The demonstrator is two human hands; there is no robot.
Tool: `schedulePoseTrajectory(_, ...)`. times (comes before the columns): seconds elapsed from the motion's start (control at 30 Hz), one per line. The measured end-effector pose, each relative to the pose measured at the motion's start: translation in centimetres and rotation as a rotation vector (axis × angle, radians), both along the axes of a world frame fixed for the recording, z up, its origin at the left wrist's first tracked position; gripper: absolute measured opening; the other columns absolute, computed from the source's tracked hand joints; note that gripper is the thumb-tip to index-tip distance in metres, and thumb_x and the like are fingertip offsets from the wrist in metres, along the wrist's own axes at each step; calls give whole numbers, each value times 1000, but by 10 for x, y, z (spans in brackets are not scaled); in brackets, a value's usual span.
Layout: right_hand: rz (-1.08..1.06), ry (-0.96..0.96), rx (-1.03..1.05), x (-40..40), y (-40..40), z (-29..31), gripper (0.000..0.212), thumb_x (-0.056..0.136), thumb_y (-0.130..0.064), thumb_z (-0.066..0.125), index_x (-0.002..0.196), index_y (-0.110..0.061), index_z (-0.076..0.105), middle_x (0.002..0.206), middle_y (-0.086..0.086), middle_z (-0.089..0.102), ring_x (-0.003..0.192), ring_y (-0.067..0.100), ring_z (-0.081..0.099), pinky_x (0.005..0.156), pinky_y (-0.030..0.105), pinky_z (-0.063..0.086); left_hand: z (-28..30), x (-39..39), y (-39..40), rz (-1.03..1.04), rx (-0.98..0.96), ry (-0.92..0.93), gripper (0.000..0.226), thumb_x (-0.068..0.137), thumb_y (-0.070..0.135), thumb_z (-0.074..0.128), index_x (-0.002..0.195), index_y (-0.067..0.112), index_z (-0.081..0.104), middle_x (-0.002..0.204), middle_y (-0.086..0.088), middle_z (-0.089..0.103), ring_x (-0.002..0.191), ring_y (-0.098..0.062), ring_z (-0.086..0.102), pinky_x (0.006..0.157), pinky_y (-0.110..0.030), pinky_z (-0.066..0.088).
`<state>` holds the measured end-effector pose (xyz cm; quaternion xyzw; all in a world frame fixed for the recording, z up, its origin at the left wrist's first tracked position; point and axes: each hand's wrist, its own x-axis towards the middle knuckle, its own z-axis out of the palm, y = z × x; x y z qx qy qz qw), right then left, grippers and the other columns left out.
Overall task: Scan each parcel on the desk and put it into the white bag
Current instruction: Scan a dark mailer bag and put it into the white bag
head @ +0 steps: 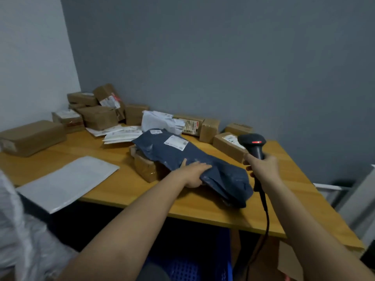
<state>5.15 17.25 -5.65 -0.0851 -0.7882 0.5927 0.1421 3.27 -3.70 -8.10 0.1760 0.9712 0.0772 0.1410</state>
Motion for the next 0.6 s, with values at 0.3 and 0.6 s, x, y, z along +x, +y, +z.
schedulePoseTrajectory(0.3,159,-65,-31,-12,-60,-22,10,88,-18,67,85,-14,58,76,11,64,69,24,61,58,35,46,-10,19,-62,144,-6,296,87,87,49,61,153,35,7,162,-7,-12,147,-25,-20,114,-52,-19)
schedulePoseTrajectory(0.6,237,-98,309,-15,-106,-32,59,74,-47,81,121,-21,56,102,-4,59,93,18,56,72,34,44,-29,20,-116,828,612,415,108,83,39,72,153,23,-9,161,-9,-5,146,-35,11,115,-47,22)
